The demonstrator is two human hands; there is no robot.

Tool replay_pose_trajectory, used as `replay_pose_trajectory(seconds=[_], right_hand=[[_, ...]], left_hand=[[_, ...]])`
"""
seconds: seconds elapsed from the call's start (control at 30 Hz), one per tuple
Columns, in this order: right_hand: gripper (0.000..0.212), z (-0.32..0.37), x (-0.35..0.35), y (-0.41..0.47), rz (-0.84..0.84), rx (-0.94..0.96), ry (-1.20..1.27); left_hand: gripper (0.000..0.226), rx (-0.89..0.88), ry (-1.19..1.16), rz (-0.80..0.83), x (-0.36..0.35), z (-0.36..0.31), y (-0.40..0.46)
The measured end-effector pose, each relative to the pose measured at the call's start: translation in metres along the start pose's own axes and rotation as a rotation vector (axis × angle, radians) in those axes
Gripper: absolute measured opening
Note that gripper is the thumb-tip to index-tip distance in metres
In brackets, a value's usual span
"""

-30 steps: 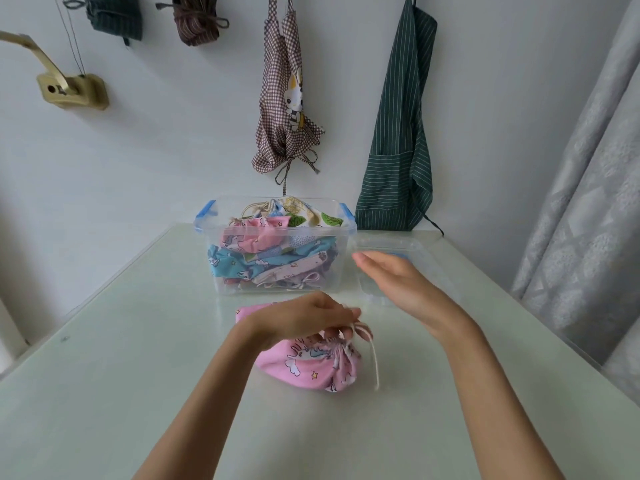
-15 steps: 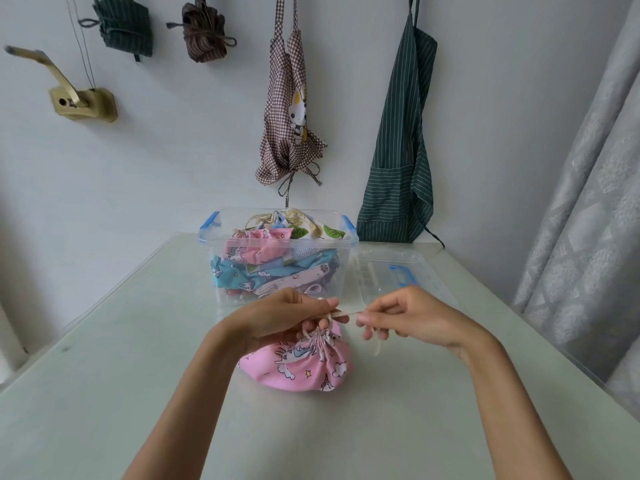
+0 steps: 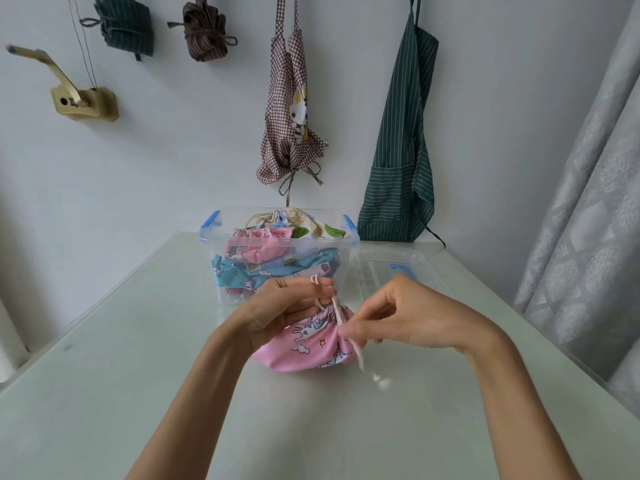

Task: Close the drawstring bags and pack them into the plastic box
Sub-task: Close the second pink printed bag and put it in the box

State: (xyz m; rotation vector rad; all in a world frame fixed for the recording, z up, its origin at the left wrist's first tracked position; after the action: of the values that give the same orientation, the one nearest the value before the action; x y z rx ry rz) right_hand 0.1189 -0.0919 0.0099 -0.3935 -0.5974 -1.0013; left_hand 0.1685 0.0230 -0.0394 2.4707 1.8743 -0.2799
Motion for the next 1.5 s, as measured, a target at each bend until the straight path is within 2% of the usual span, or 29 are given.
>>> replay_pose_trajectory(seconds=[0.07,0.13,0.27,0.43,0.6,0.73,0.8,0.9,1.03,1.2,1.27,1.3,1.4,1.43,1.5], right_hand=[[0.028,-0.006,0.012,0.003,-0.096,-0.005,-0.034],[0.023,-0.014,0.023,0.009,-0.194,-0.006,-0.015],[0.023,-0.016,-0.001,0.024,-0.121,0.059,0.08],[0.007,-0.031,0.002,0.032,-0.217,0.057,0.222],[0.01,-0.027,0.005,0.031,-0.226,0.108,0.202],[0.018,-0.037,-0.002,0.035,-0.207,0.008,0.221],[0.025,-0.05,-0.001,0.036,-0.221,-0.078,0.238],[0.021,-0.058,-0.004,0.039,-0.212,-0.113,0.289],[0.02,-0.063,-0.004,0.042,-0.254,-0.102,0.373],[0.012,-0.063,0.016,0.037,-0.432,-0.074,0.306],[0.011,-0.062,0.018,0.037,-0.439,-0.104,0.276],[0.015,-0.063,0.014,0.039,-0.409,-0.118,0.33],[0.022,-0.063,-0.008,0.047,-0.258,-0.13,0.795],[0.03,-0.06,-0.011,0.049,-0.229,-0.101,0.875],[0.045,-0.062,0.0,0.046,-0.29,-0.064,0.776]], left_hand=[[0.013,-0.034,0.01,-0.024,0.003,-0.004,0.001],[0.012,-0.064,0.039,-0.039,0.006,-0.007,0.001],[0.016,-0.129,0.102,-0.046,0.005,-0.015,-0.001],[0.018,-0.253,0.269,-0.142,0.016,-0.027,-0.005],[0.015,-0.461,0.501,-0.24,0.018,-0.042,-0.013],[0.014,-0.558,0.645,-0.32,0.011,-0.04,-0.014],[0.013,-0.563,0.64,-0.321,0.01,-0.038,-0.012],[0.014,-0.577,0.628,-0.305,0.009,-0.038,-0.011],[0.017,-0.529,0.639,-0.303,0.014,-0.033,-0.008],[0.013,-0.434,0.502,-0.145,0.003,-0.023,0.001],[0.013,-0.346,0.417,-0.112,0.003,-0.016,0.003],[0.014,-0.291,0.376,-0.09,0.002,-0.012,0.005],[0.025,-0.169,0.266,-0.012,-0.008,-0.004,0.004],[0.026,-0.152,0.245,-0.011,-0.008,-0.004,0.003],[0.026,-0.121,0.228,-0.055,-0.002,-0.003,0.003]])
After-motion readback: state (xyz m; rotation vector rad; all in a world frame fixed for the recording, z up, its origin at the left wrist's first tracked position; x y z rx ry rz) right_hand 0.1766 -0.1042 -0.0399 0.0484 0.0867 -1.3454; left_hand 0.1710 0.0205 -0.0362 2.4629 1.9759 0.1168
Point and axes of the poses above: each hand's wrist, its own y-axis towards the middle knuckle, its own x-axis out of the back of the hand, z = x × y, the point moved 10 cm from there along y, towards the middle knuckle, and after that the axes turned 2 degrees about y, right-handed, at the moved point
